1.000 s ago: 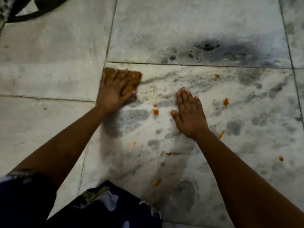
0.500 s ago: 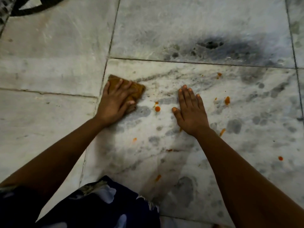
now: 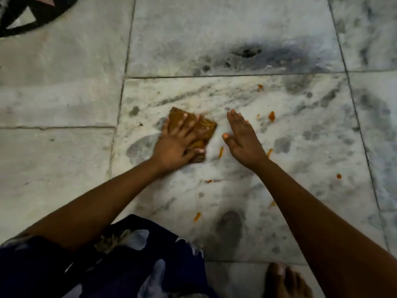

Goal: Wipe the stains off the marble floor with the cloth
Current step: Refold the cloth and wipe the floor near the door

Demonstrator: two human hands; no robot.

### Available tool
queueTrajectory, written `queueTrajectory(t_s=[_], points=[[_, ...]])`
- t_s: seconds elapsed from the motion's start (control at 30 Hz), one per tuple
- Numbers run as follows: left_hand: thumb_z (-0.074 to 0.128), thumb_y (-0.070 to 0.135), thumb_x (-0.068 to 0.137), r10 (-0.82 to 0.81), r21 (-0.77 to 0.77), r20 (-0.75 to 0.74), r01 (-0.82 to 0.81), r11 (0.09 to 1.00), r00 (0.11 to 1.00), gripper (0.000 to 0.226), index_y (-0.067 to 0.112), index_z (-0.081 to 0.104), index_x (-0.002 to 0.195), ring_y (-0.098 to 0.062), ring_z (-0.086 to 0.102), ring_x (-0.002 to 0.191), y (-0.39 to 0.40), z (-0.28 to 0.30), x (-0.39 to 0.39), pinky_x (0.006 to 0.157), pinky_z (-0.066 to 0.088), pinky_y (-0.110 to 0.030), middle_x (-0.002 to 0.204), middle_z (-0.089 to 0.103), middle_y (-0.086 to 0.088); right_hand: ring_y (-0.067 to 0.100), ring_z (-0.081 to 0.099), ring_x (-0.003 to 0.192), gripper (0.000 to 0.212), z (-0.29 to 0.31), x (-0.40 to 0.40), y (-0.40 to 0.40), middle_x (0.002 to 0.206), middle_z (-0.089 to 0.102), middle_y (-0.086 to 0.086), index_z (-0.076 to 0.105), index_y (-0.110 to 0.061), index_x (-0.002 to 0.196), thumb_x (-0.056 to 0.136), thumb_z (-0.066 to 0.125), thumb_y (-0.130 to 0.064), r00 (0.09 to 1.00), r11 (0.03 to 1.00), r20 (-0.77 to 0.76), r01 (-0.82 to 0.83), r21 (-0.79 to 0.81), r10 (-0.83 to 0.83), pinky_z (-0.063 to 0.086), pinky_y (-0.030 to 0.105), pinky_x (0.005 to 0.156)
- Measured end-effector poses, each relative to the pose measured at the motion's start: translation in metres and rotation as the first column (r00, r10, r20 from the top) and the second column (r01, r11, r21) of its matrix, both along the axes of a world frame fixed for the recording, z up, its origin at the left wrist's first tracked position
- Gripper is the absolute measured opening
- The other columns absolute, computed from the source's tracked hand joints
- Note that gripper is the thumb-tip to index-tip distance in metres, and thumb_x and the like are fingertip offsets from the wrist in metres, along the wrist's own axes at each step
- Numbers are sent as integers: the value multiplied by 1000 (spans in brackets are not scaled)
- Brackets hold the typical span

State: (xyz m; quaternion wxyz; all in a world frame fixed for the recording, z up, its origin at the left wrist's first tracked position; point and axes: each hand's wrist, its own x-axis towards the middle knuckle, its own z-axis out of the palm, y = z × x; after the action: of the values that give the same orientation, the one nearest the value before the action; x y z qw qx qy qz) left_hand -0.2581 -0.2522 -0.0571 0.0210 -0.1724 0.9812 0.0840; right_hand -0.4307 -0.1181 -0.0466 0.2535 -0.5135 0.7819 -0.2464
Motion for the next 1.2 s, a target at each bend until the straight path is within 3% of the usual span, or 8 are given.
queueTrajectory(t_s=[0.1,0.23,0.47,0.63,0.77,0.9,1.03,1.2], points=[[24,60,85,182,-57,9,-181,982,983,67,28,36,142,-34,21,141,-37,-2,-18,108,10,-63,153,28,-6,23,7,145,67,2,-8,30,157,12,10,18,-9,148,91,25,-44,992,1000,-126,14,15,-12,0,30,114],[30,54,95,435,20,97,-439,898,895,58,33,19,148,-31,2,145,-59,11,-79,109,-2,-63,159,6,0,23,8,145,77,8,-31,55,156,12,13,18,-6,147,85,15,-51,961,997,-274,43,67,-23,2,32,114],[12,66,87,88,-17,73,-86,996,993,72,28,34,143,-35,18,142,6,9,-25,107,6,-62,154,27,-5,27,9,145,79,21,-81,86,156,11,15,18,-4,147,86,14,-53,930,978,-368,57,201,22,3,34,115],[22,59,87,300,-11,73,-300,954,951,66,27,33,144,-31,13,144,-42,8,-41,108,7,-61,156,20,-2,25,-1,146,76,6,-87,98,157,-1,14,7,-5,149,86,16,-47,906,932,-375,289,218,-193,-3,34,115],[33,49,96,387,47,136,-396,917,912,56,31,20,147,-30,2,145,-65,14,-97,109,3,-63,159,9,1,23,-6,145,76,-8,-93,103,158,-6,12,1,-7,149,87,14,-48,895,921,-387,324,215,-224,-7,34,115],[14,63,85,174,1,115,-175,985,978,70,31,21,147,-28,5,145,-11,12,-94,110,4,-60,158,12,1,23,-3,146,79,-17,-95,105,158,-3,11,3,-8,149,86,7,-55,889,925,-382,338,176,-252,-5,35,115],[11,77,81,-14,-35,100,17,999,995,79,33,33,143,-30,20,142,-2,11,-70,106,7,-63,154,27,-2,27,4,145,80,-23,-94,106,157,5,14,9,-6,149,85,5,-54,874,928,-406,347,136,-267,-1,37,115],[31,67,85,353,30,119,-358,933,928,69,39,17,146,-29,4,145,-33,13,-124,110,-2,-60,159,9,2,29,12,144,75,-24,-93,103,156,13,16,16,-4,148,89,12,-49,857,928,-423,361,87,-294,6,41,115]])
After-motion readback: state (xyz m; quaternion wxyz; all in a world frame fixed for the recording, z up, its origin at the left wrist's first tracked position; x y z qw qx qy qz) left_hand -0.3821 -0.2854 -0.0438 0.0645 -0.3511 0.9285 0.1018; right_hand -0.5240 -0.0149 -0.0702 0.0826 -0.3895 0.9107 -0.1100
